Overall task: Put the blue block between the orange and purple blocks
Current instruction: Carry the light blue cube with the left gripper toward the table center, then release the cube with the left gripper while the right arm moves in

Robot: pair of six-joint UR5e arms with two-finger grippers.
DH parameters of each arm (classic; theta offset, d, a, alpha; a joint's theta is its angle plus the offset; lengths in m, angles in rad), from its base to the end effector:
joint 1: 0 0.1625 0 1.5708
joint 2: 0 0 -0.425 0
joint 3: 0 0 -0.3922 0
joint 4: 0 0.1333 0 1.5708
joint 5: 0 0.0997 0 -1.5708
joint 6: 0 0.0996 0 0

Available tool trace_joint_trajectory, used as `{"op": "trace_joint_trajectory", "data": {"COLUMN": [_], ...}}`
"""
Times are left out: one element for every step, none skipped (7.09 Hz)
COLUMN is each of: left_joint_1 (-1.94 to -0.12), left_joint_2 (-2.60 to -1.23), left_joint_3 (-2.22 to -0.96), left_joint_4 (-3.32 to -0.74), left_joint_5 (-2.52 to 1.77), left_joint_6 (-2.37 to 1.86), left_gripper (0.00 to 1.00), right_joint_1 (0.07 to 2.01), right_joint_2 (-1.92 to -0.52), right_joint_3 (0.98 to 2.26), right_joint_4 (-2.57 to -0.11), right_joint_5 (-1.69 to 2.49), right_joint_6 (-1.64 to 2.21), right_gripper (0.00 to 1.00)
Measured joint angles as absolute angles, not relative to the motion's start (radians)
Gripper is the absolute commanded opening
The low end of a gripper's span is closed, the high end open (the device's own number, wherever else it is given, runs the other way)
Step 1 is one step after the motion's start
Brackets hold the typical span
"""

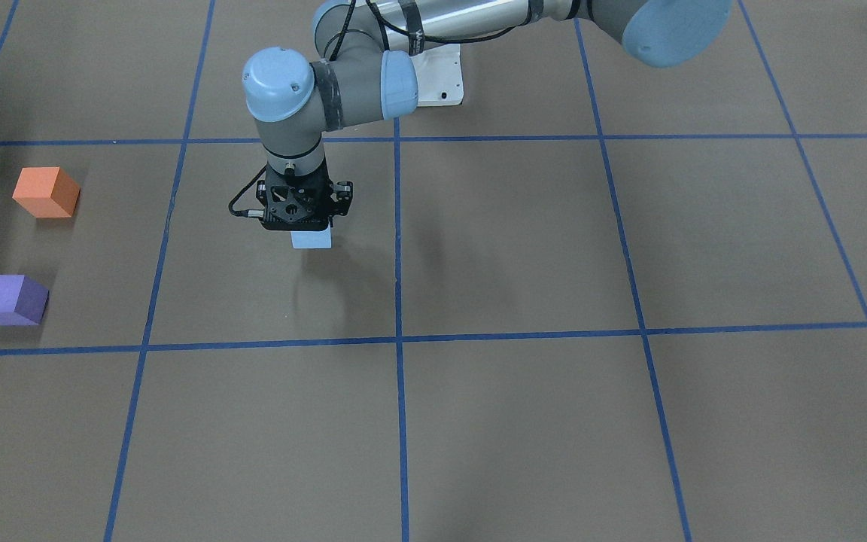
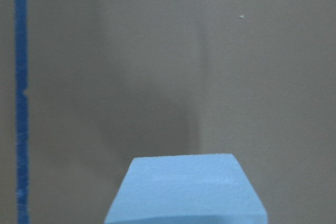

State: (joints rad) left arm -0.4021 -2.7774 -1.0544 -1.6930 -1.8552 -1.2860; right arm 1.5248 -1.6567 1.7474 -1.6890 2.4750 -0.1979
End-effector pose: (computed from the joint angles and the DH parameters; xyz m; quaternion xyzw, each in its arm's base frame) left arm 0.7295 -0.4247 0.0575 0.0091 0.4121 0.0026 0.9111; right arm 0.0342 -0.4541 0.6147 0.0208 -0.4365 -0.1035 0.8935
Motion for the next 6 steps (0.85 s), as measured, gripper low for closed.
{"op": "trace_joint_trajectory", "data": {"left_joint_1": [-0.39,-0.381,-0.377,-0.382,-0.401,-0.435], "left_joint_2": [-2.782,-2.783,-2.784,-2.783,-2.772,-2.732], "left_joint_3": [-1.038,-1.034,-1.036,-1.057,-1.123,-1.242], "left_joint_4": [-1.704,-1.707,-1.706,-1.697,-1.664,-1.596], "left_joint_5": [-1.835,-1.821,-1.815,-1.814,-1.818,-1.833], "left_joint_6": [-1.29,-1.292,-1.293,-1.294,-1.296,-1.297], "left_gripper": [0.99,0.99,0.99,0.99,0.99,0.99], "right_joint_1": [1.525,1.524,1.524,1.524,1.518,1.501], "right_joint_2": [-1.657,-1.657,-1.656,-1.651,-1.639,-1.622], "right_joint_3": [1.749,1.751,1.754,1.761,1.773,1.796], "right_joint_4": [-1.689,-1.689,-1.689,-1.688,-1.687,-1.686], "right_joint_5": [2.481,2.486,2.488,2.491,2.499,2.508], "right_joint_6": [-0.198,-0.198,-0.198,-0.194,-0.155,-0.058], "right_gripper": [1.0,1.0,1.0,1.0,1.0,1.0]}}
